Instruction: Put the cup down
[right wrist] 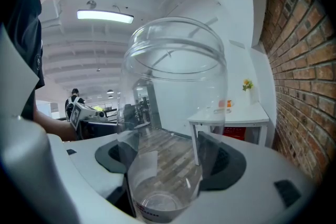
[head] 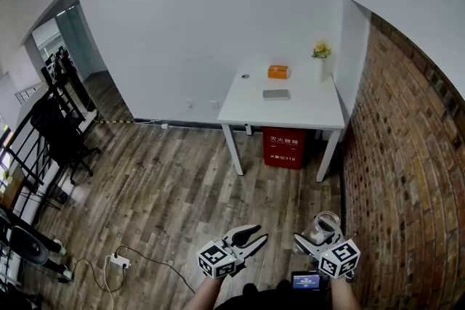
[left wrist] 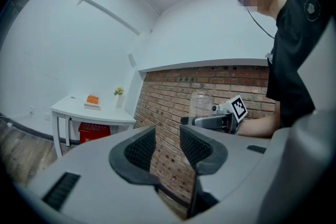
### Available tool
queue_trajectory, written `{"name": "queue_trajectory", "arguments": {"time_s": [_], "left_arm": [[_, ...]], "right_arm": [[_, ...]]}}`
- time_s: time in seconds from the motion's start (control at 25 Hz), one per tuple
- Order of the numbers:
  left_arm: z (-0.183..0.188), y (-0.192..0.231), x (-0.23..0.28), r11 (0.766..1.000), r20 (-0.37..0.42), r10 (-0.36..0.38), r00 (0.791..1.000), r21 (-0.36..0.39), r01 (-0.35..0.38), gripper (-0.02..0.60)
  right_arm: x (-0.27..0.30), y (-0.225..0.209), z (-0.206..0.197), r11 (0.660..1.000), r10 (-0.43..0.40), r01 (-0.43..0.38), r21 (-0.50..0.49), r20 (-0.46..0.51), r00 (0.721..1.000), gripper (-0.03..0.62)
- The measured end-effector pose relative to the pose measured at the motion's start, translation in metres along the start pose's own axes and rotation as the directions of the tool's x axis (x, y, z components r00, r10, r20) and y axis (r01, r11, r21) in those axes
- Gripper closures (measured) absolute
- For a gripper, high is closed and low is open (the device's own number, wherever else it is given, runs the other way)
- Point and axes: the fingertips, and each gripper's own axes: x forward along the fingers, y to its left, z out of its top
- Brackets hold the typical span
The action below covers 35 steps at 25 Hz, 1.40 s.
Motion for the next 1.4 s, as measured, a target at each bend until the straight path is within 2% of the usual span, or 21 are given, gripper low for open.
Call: {"name": "queue_trajectory", "arguments": {"time_s": [0.56, 0.72, 0.92, 1.2, 1.4], "left_arm": [[-0.002, -0.004, 0.043, 1.0, -0.014, 0.029, 0.999, 0.008, -0.028, 0.433], [-0.002, -0.006, 0.056, 0.998, 0.006, 0.058, 0.998, -0.01, -0.058, 0.436], [-0.01, -0.002, 0.071, 0.997, -0.006, 0.073, 0.997, -0.03, -0.073, 0.437], [-0.009, 0.027, 0.092, 0.996, -0.007, 0.069, 0.998, -0.048, -0.069, 0.44], [-0.008, 0.066, 0.117, 0.996, -0.004, 0.043, 0.999, -0.072, -0.044, 0.442]], "right_arm": [[-0.007, -0.043, -0.001, 1.0, 0.029, -0.029, 0.01, 0.002, 1.0, 0.23], [-0.007, -0.056, -0.004, 0.999, 0.053, -0.053, 0.009, -0.007, 0.999, 0.23], [-0.009, -0.076, -0.008, 0.998, 0.054, -0.053, 0.02, -0.014, 0.998, 0.23], [0.006, -0.105, -0.01, 0.999, 0.025, -0.024, 0.045, -0.02, 1.0, 0.229], [0.03, -0.131, -0.008, 0.999, -0.007, 0.009, 0.049, -0.026, 1.0, 0.23]]}}
